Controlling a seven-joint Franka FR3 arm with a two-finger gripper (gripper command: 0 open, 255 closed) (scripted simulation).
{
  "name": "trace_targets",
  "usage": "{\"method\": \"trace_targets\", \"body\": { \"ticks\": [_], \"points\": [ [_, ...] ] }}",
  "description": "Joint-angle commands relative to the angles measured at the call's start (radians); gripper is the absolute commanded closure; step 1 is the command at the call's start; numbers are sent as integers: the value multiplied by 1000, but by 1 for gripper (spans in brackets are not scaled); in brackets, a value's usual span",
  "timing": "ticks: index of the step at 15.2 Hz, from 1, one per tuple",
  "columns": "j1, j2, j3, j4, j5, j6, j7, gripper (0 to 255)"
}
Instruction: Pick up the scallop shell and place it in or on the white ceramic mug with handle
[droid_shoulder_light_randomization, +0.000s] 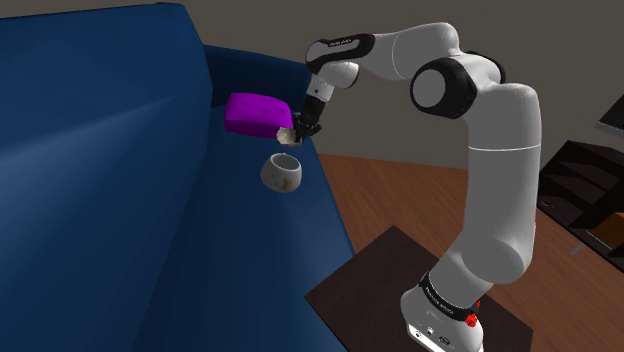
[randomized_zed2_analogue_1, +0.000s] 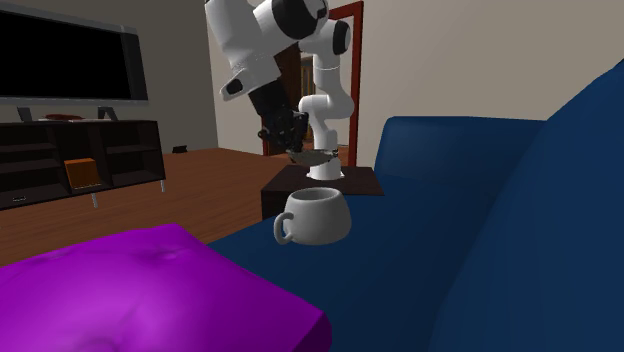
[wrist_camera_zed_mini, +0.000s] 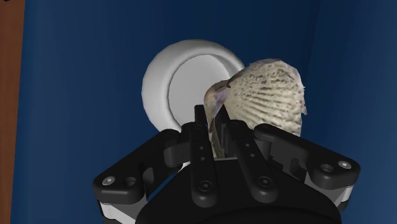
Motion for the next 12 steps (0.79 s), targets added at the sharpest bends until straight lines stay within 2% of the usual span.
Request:
{"method": "trace_targets", "body": {
  "ticks": [1,12],
  "points": [
    [-2,18,2,1,5,16,-8,255],
    [-3,69,12,-46,28,104,-49,255]
  ]
}}
